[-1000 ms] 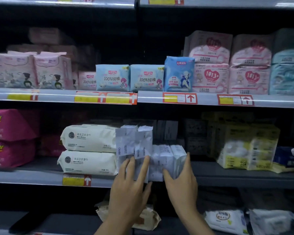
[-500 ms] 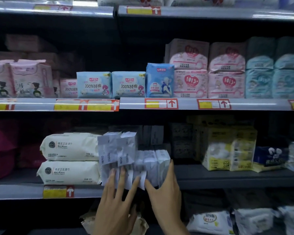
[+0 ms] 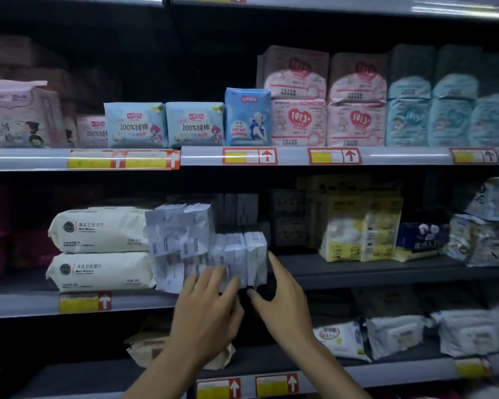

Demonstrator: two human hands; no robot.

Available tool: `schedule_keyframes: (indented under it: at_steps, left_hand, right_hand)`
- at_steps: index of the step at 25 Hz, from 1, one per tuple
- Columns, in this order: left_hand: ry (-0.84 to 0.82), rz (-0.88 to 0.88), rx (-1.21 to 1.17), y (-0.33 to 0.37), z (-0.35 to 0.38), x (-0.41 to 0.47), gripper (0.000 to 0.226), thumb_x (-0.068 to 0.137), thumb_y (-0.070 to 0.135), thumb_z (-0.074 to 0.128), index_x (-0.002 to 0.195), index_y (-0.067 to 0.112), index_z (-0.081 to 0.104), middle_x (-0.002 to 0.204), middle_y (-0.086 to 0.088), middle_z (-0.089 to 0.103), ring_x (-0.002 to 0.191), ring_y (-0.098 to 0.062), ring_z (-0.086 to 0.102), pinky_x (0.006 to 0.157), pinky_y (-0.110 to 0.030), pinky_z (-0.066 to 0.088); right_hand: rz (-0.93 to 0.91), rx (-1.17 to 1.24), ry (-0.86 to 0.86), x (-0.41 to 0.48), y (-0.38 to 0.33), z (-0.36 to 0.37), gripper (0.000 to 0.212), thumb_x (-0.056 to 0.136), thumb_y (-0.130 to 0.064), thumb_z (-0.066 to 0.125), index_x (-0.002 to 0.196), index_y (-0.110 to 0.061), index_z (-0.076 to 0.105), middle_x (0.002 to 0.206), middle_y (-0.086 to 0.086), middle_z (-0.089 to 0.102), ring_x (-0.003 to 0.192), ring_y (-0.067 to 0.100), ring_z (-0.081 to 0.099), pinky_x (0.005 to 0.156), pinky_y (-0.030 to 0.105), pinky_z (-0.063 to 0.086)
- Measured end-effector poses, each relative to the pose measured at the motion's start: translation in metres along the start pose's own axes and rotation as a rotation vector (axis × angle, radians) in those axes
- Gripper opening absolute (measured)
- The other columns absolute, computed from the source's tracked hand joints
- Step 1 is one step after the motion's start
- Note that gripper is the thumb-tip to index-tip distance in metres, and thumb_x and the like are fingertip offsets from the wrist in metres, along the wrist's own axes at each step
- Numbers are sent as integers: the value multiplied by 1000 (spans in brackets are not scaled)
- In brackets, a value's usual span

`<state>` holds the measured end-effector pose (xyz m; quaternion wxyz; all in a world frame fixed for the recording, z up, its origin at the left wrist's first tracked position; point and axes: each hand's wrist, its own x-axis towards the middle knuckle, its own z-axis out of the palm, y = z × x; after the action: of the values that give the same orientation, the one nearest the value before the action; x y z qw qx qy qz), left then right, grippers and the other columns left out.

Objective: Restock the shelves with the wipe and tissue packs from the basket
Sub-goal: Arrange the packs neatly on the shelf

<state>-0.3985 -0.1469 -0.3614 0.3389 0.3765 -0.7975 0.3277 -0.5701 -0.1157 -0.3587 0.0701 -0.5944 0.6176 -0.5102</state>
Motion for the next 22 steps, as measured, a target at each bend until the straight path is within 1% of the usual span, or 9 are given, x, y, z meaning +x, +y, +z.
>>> schedule_keyframes:
  at_steps: [2, 4, 6, 8, 11, 14, 16, 18, 22]
  left_hand:
    - [30, 76, -73, 24, 0, 20, 27, 83, 27, 60, 106, 16, 69, 110, -10, 65, 94, -31, 63, 74, -40, 47]
    - [76, 135, -140, 52, 2, 45, 27, 83, 24, 57, 107, 16, 68, 107, -8, 65, 89, -29, 61, 71, -36, 44]
    - [100, 148, -210, 78, 6, 75, 30, 84, 23, 53, 110, 16, 67, 103, -6, 63, 84, -26, 60, 65, -35, 44]
    - [65, 113, -277, 104, 15, 107, 33, 85, 27, 50, 115, 19, 64, 101, -2, 61, 83, -24, 61, 61, -34, 45]
    - [-85, -40, -393, 140, 35, 152, 40, 96, 36, 54, 135, 28, 52, 112, 2, 59, 96, -22, 63, 65, -35, 51]
    - [-208, -298, -599, 163, 56, 188, 55, 97, 44, 56, 145, 24, 40, 128, 0, 56, 105, -26, 64, 74, -38, 55]
    - [-254, -491, -711, 170, 72, 204, 57, 95, 49, 60, 138, 16, 44, 129, -5, 59, 107, -31, 64, 79, -41, 55]
    - [-285, -618, -751, 174, 87, 212, 53, 92, 55, 63, 122, 13, 50, 121, -8, 63, 105, -32, 63, 80, -42, 53]
    - [-220, -680, -708, 177, 105, 216, 53, 89, 63, 67, 106, 15, 51, 108, -6, 66, 99, -31, 65, 77, -42, 53]
  right_hand:
    - [-18, 31, -10, -3, 3, -15, 69, 95, -35, 72, 156, -37, 41, 148, -25, 47, 136, -2, 45, 109, 19, 40]
    - [-11, 49, 62, 1, 10, -36, 49, 100, -22, 66, 145, -36, 54, 142, -22, 56, 130, 2, 53, 109, 26, 47]
    - [12, 26, 188, 9, 24, -65, 42, 100, -11, 63, 136, -33, 63, 133, -17, 64, 123, 6, 59, 104, 29, 52]
    - [53, -8, 282, 23, 45, -99, 41, 99, -9, 62, 134, -29, 64, 130, -14, 66, 120, 8, 62, 98, 30, 55]
    - [103, -89, 361, 48, 79, -144, 41, 98, -11, 65, 136, -27, 62, 129, -9, 66, 117, 14, 64, 90, 34, 58]
    - [136, -194, 430, 75, 105, -172, 48, 96, -14, 68, 142, -23, 56, 134, -3, 61, 116, 19, 63, 81, 33, 52]
    - [184, -208, 467, 95, 117, -182, 53, 96, -20, 71, 145, -21, 52, 138, 0, 57, 115, 22, 62, 83, 35, 53]
    - [223, -214, 484, 111, 124, -183, 54, 93, -27, 75, 142, -21, 53, 134, 3, 56, 111, 26, 64, 87, 41, 57]
    - [259, -300, 540, 128, 125, -169, 69, 89, -33, 81, 144, -10, 46, 136, 13, 56, 120, 35, 60, 95, 45, 51]
